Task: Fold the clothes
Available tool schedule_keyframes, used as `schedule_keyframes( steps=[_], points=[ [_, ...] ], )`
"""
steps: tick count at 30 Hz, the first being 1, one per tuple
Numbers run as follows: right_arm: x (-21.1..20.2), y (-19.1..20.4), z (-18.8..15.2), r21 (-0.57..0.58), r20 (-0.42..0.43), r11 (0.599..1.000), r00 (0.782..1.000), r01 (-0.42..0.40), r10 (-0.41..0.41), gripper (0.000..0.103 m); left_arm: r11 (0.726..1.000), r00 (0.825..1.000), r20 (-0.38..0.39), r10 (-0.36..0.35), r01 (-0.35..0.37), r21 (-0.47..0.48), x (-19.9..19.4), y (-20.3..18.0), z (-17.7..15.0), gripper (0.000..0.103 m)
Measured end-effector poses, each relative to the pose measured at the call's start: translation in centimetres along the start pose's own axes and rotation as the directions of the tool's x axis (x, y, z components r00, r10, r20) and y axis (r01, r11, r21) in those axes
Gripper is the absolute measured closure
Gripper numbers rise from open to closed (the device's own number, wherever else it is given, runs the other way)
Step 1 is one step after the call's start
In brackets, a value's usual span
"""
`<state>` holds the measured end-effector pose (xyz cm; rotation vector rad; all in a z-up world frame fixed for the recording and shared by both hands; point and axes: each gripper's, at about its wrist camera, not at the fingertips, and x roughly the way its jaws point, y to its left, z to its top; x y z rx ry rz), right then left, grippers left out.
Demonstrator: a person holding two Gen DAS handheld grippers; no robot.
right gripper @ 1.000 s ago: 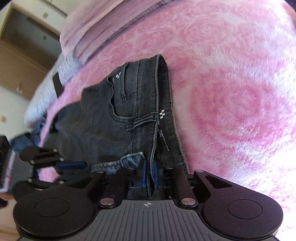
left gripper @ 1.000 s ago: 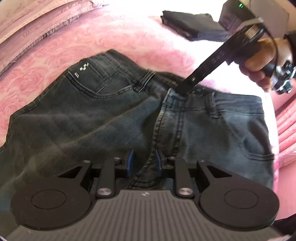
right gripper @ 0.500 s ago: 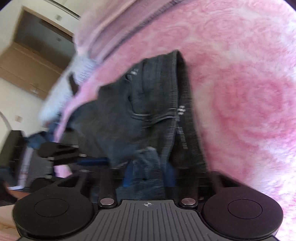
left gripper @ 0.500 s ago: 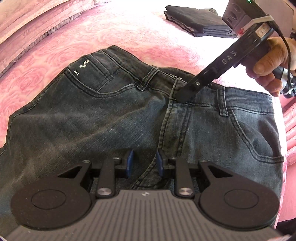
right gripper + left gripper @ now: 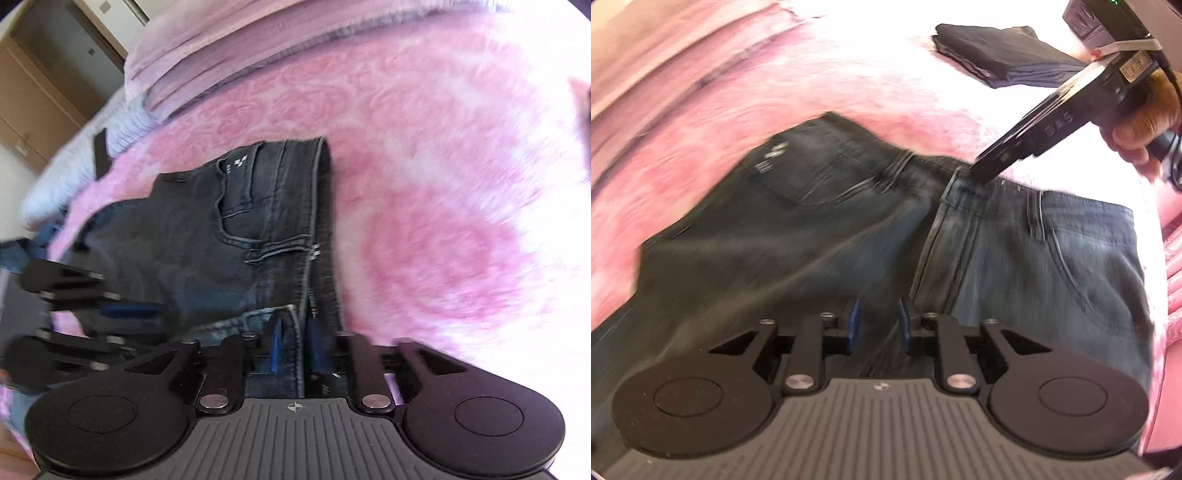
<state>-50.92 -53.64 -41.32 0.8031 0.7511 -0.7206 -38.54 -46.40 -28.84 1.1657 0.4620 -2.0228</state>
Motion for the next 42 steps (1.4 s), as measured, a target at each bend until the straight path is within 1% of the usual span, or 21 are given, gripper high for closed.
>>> schedule_keyframes(
  steps=[2, 5, 7, 10, 14, 17, 18, 20, 22, 23, 28, 29, 30, 31, 34, 35, 36, 38, 39, 40, 42],
  points=[
    [-1.1, 1.0, -0.4, -0.010, 0.009, 0.998, 0.998, 0.063, -0.063, 0.056, 0.999, 0.999, -0.011, 0.040, -0.041, -0.016, -2.7, 0.9, -2.3, 0.081],
    [-2.5, 3.4, -1.3, -0.040, 0.021, 0.994, 0.995, 0.097, -0.096, 0.056, 0.989, 0.989, -0.058, 0.139, -0.142, -0.044, -7.1, 3.3, -7.3, 0.074],
    [-2.6, 6.1, -2.1, -0.067, 0.018, 0.994, 0.996, 0.083, -0.082, 0.056, 0.975, 0.972, -0.112, 0.208, -0.215, -0.051, -9.8, 5.5, -11.3, 0.072],
    [-1.8, 10.7, -3.6, -0.103, -0.006, 0.993, 0.999, 0.052, -0.053, 0.056, 0.947, 0.930, -0.205, 0.306, -0.319, -0.036, -13.2, 8.9, -17.7, 0.063],
    [1.0, 18.3, -4.8, -0.144, -0.012, 0.989, 1.000, -0.025, 0.024, 0.056, 0.907, 0.852, -0.323, 0.412, -0.417, 0.058, -15.8, 13.7, -26.8, 0.043],
    [4.3, 24.1, -5.5, -0.155, -0.036, 0.987, 0.999, -0.045, 0.040, 0.056, 0.902, 0.828, -0.362, 0.429, -0.415, 0.119, -16.4, 16.8, -32.3, 0.043],
    [5.6, 26.0, -5.7, -0.157, -0.054, 0.986, 0.998, -0.051, 0.043, 0.056, 0.907, 0.833, -0.359, 0.420, -0.403, 0.125, -16.6, 17.7, -33.5, 0.042],
    [8.1, 29.7, -6.0, -0.179, -0.084, 0.982, 0.996, -0.058, 0.043, 0.056, 0.924, 0.867, -0.320, 0.382, -0.365, 0.115, -17.4, 19.2, -35.2, 0.040],
    [10.4, 33.3, -6.1, -0.206, -0.096, 0.977, 0.995, -0.057, 0.038, 0.056, 0.930, 0.884, -0.288, 0.367, -0.354, 0.097, -19.0, 21.2, -35.6, 0.081],
    [11.5, 34.9, -6.1, -0.216, -0.101, 0.975, 0.994, -0.055, 0.033, 0.056, 0.931, 0.890, -0.274, 0.364, -0.354, 0.087, -19.9, 22.2, -35.5, 0.096],
    [14.2, 40.6, -5.7, -0.303, -0.105, 0.952, 0.994, -0.030, -0.002, 0.056, 0.936, 0.915, -0.202, 0.350, -0.350, 0.035, -24.7, 27.4, -35.0, 0.100],
    [14.5, 41.5, -5.5, -0.322, -0.103, 0.946, 0.995, -0.027, -0.006, 0.056, 0.929, 0.913, -0.183, 0.365, -0.370, 0.011, -25.8, 29.2, -34.6, 0.100],
    [14.5, 42.2, -5.3, -0.341, -0.096, 0.940, 0.995, -0.020, -0.013, 0.056, 0.907, 0.899, -0.158, 0.409, -0.419, -0.033, -27.3, 32.1, -33.6, 0.099],
    [14.6, 42.7, -5.1, -0.355, -0.091, 0.935, 0.996, -0.013, -0.020, 0.056, 0.873, 0.872, -0.139, 0.470, -0.483, -0.073, -28.5, 35.1, -32.7, 0.096],
    [15.1, 43.8, -4.8, -0.373, -0.089, 0.928, 0.995, 0.005, -0.041, 0.056, 0.731, 0.737, -0.155, 0.658, -0.675, -0.103, -29.7, 41.0, -30.6, 0.088],
    [15.3, 44.1, -4.7, -0.379, -0.092, 0.925, 0.994, 0.011, -0.050, 0.056, 0.710, 0.716, -0.157, 0.680, -0.697, -0.102, -29.9, 41.7, -30.2, 0.084],
    [15.6, 44.2, -4.7, -0.389, -0.095, 0.921, 0.993, 0.020, -0.062, 0.056, 0.707, 0.711, -0.150, 0.687, -0.702, -0.090, -29.9, 41.7, -30.1, 0.077],
    [15.9, 44.5, -4.8, -0.412, -0.092, 0.910, 0.992, 0.041, -0.087, 0.056, 0.742, 0.741, -0.113, 0.662, -0.669, -0.044, -29.1, 40.0, -30.2, 0.066],
    [16.1, 44.7, -4.8, -0.421, -0.090, 0.905, 0.991, 0.053, -0.100, 0.056, 0.770, 0.766, -0.103, 0.635, -0.638, 0.000, -28.3, 38.7, -30.5, 0.064],
    [16.4, 44.7, -4.9, -0.435, -0.086, 0.898, 0.989, 0.069, -0.118, 0.056, 0.803, 0.796, -0.105, 0.597, -0.593, 0.069, -26.8, 37.2, -31.1, 0.063],
    [17.1, 44.6, -5.4, -0.503, -0.079, 0.855, 0.979, 0.122, -0.186, 0.056, 0.827, 0.829, -0.123, 0.545, -0.509, 0.239, -23.3, 34.0, -32.6, 0.061]
  ],
)
